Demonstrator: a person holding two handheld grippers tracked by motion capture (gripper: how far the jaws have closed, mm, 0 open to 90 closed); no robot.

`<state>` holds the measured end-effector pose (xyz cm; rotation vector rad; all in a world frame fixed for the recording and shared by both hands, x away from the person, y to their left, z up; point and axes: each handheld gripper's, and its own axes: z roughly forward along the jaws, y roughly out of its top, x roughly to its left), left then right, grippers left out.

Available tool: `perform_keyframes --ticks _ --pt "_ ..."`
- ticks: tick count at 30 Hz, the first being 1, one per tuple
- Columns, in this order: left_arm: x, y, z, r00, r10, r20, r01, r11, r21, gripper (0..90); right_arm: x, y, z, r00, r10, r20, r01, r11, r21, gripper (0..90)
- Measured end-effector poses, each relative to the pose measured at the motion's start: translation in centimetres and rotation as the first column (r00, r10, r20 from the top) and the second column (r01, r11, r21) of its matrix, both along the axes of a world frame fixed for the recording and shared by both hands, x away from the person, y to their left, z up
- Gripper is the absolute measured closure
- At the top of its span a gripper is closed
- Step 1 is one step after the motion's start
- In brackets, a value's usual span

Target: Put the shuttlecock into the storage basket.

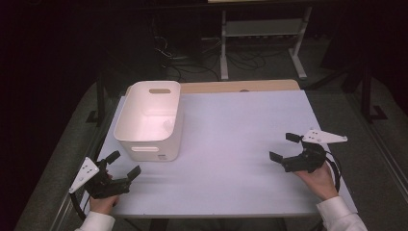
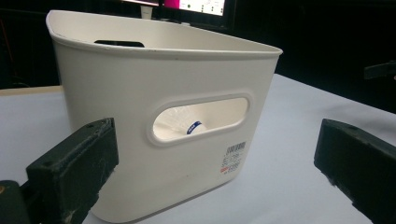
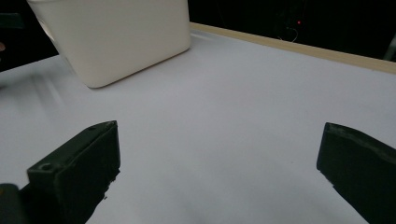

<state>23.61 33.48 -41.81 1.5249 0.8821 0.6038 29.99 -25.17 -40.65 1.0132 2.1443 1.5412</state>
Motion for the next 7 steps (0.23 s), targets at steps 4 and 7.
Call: perform_keyframes --ticks 4,7 --pt "-0.02 -0.08 0.0 1.0 -0.001 0.001 0.001 1.0 -0.008 0.0 -0.23 -0.08 -0.46 0.9998 -0.012 0.014 0.012 1.0 -0.013 0.0" --pt "0.01 0.07 0.0 1.0 -0.002 -0.001 0.002 1.0 0.002 0.0 -0.5 0.03 -0.54 0.9992 -0.02 0.035 0.02 1.0 -0.015 0.0"
